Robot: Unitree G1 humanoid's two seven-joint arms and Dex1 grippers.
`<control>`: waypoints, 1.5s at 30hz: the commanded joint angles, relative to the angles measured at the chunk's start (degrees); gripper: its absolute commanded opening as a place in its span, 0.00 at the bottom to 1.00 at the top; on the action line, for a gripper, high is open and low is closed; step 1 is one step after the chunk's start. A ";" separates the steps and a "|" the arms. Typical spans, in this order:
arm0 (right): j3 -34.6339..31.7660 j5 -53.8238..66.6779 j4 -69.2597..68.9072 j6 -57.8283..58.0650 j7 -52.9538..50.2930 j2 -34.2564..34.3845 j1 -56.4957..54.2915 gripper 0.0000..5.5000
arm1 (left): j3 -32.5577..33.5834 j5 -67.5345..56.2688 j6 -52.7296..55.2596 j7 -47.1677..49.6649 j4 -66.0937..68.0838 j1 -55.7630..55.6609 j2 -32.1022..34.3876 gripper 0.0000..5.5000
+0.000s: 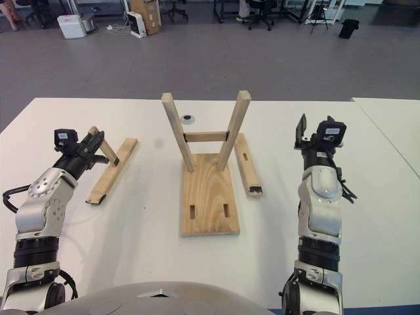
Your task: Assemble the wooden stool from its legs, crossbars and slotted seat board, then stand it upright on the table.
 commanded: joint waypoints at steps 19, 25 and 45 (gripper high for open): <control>1.90 -0.69 -1.74 1.65 -0.23 0.57 0.26 0.54 | -5.79 3.55 8.87 -2.13 9.87 8.52 0.79 0.07; 2.25 -0.75 -1.98 1.75 -0.46 0.97 0.42 0.54 | -6.65 3.63 8.60 -2.43 12.40 10.26 0.58 0.07; 3.18 -1.30 -3.40 2.34 -0.84 2.47 1.39 0.54 | -9.91 3.33 8.10 -2.07 8.14 13.52 0.24 0.07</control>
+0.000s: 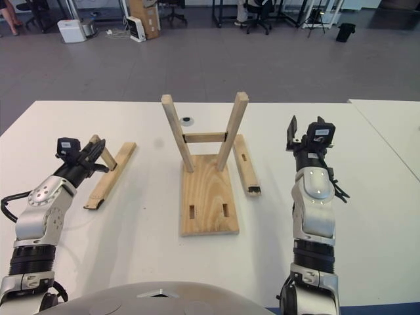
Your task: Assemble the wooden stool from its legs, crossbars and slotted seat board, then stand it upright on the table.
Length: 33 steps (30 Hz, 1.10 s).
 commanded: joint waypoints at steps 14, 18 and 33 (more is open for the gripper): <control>1.54 -0.43 -1.14 1.64 -0.45 2.10 0.20 0.54 | -7.70 3.16 8.49 1.05 1.32 6.07 -3.72 0.07; 1.35 -0.41 -1.12 1.59 -0.57 2.08 0.26 0.54 | -9.60 5.42 9.28 1.56 1.97 6.44 -2.34 0.07; 1.83 -0.69 -1.68 1.61 -0.90 2.76 1.05 0.54 | -10.70 8.03 12.12 0.70 -0.78 5.36 0.16 0.47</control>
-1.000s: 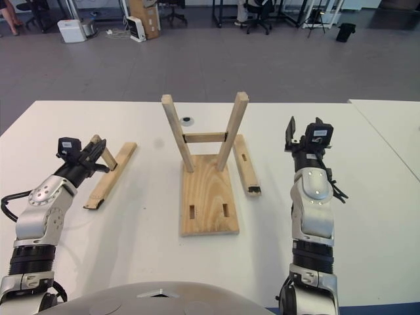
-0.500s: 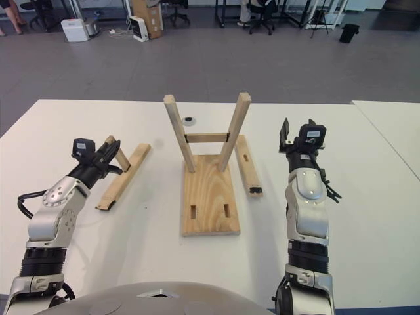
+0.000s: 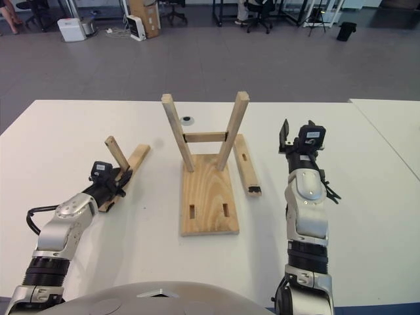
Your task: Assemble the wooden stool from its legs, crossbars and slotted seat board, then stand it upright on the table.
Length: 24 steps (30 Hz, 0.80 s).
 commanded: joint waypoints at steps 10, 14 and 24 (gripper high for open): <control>0.92 -0.71 -5.47 0.98 -2.75 3.28 4.71 0.54 | -3.62 6.10 13.44 -6.05 -11.31 -0.90 10.56 0.70; 0.81 -0.71 -6.30 1.08 -3.25 3.66 5.83 0.54 | -1.75 5.40 16.34 -7.15 -12.55 -0.82 11.67 0.70; 1.26 -0.83 -6.64 1.13 -3.40 3.85 6.14 0.54 | 0.23 2.55 20.15 -10.43 -11.67 3.28 12.06 0.70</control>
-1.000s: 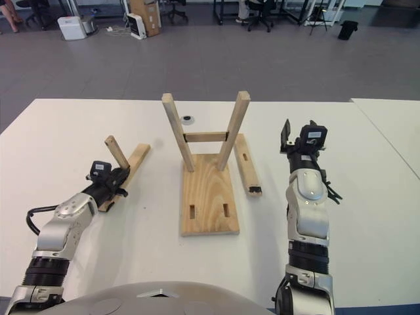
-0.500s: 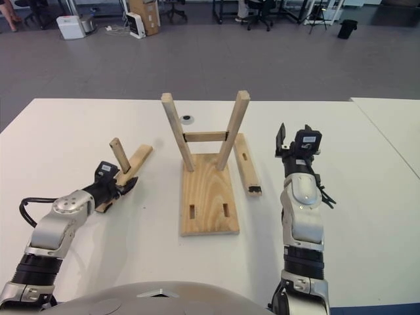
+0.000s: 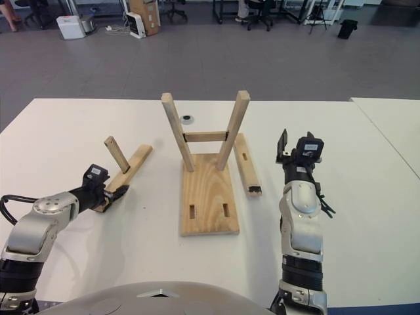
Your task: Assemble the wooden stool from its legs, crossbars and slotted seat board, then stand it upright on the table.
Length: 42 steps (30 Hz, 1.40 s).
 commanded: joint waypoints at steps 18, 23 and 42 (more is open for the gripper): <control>0.14 -0.42 -0.86 0.90 -0.26 -0.12 -1.06 0.54 | 2.00 -2.07 -3.12 -3.59 6.09 -0.59 0.48 0.38; -2.50 5.23 -2.39 2.67 0.72 0.29 -4.03 0.54 | 7.45 -8.30 0.77 -6.89 6.30 -11.57 2.27 0.37; -5.19 94.40 -7.90 36.37 11.18 -12.40 -29.16 0.82 | 12.93 -53.95 25.73 -23.38 3.66 -47.74 -1.97 0.37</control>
